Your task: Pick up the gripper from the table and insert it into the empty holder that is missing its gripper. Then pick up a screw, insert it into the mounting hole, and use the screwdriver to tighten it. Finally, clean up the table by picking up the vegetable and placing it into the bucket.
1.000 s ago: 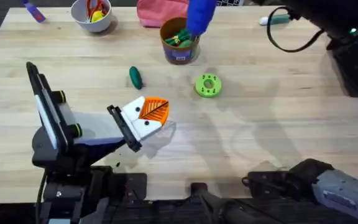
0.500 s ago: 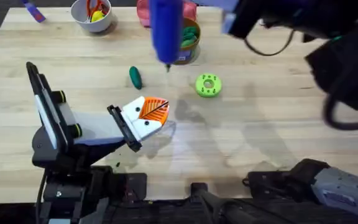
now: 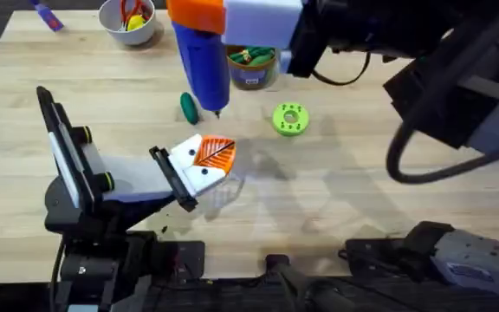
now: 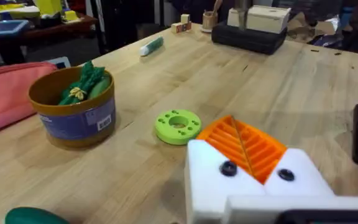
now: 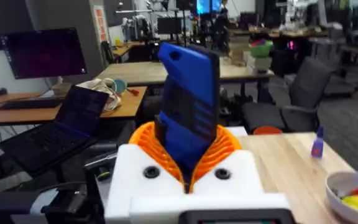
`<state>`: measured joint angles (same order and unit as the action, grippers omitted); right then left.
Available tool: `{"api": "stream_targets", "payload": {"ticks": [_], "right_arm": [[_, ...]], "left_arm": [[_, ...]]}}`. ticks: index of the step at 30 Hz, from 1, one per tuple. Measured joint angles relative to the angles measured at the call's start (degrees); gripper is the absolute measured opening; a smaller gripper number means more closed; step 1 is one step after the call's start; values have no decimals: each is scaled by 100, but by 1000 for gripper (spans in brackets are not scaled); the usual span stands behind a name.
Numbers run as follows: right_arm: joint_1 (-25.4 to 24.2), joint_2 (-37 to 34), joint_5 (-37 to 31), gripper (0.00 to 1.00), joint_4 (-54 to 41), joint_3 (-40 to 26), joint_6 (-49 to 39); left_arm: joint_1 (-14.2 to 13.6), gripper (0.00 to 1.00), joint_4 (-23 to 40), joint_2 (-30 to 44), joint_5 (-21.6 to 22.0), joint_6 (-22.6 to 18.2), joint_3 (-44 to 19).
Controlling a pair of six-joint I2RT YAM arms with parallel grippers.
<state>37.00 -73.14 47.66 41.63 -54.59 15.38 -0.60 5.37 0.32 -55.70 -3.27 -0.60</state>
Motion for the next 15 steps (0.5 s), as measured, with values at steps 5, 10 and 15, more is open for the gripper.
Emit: {"api": "stream_targets", "payload": {"ticks": [5,10,15], "right_arm": [[102,1,11,25,743,234,-35],[109,0,22,25,1317,587,118],[198,0,22,25,1327,676,244]], "left_arm": [[0,20,0,-1,-1,0,0],[0,20,0,0,0,0,0],[0,20,0,0,0,0,0]]}}
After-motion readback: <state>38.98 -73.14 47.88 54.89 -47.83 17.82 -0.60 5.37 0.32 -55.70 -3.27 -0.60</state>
